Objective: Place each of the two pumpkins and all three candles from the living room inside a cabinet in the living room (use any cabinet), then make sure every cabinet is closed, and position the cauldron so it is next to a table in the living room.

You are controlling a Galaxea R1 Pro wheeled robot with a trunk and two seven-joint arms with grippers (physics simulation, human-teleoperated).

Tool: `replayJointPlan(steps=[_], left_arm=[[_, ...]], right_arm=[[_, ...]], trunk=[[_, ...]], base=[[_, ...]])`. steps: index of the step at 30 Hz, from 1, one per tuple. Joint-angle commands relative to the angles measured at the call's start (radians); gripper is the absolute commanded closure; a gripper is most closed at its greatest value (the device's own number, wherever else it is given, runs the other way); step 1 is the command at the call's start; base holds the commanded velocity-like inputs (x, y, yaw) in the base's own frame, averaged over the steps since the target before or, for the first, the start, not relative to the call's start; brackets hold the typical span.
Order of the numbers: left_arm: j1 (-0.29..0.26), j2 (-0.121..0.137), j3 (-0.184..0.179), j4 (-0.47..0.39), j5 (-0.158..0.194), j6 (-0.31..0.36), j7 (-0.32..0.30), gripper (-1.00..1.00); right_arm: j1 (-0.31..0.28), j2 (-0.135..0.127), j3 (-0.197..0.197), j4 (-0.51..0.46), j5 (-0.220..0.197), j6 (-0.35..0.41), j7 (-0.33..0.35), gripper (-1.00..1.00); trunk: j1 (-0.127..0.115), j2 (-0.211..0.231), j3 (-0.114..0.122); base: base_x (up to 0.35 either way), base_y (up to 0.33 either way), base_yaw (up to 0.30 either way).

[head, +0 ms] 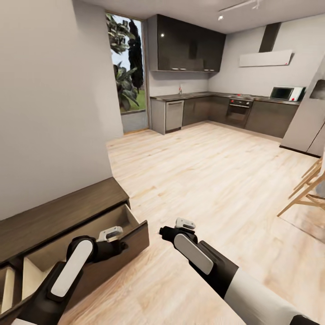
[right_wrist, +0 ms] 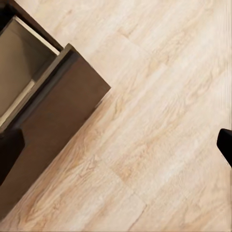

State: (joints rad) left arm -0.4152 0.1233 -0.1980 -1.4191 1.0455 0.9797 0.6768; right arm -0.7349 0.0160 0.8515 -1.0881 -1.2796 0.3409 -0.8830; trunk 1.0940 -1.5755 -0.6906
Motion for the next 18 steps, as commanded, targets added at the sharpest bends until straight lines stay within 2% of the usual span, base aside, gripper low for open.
replayJointPlan(steps=[1, 18], left_arm=[[-0.001, 0.001, -0.001, -0.001, 0.01, 0.001, 0.01, -1.0], [-0.001, 0.001, -0.001, 0.0, 0.01, 0.001, 0.01, -1.0]], right_arm=[[-0.001, -0.001, 0.001, 0.0, -0.004, 0.004, -0.006, -1.0], [-0.001, -0.004, 0.001, 0.02, -0.004, 0.004, -0.006, -1.0]], trunk=[[0.0, -0.001, 0.0], [0.0, -0.001, 0.014]], base=[[0.0, 0.0, -0.269], [0.0, 0.0, -0.269]])
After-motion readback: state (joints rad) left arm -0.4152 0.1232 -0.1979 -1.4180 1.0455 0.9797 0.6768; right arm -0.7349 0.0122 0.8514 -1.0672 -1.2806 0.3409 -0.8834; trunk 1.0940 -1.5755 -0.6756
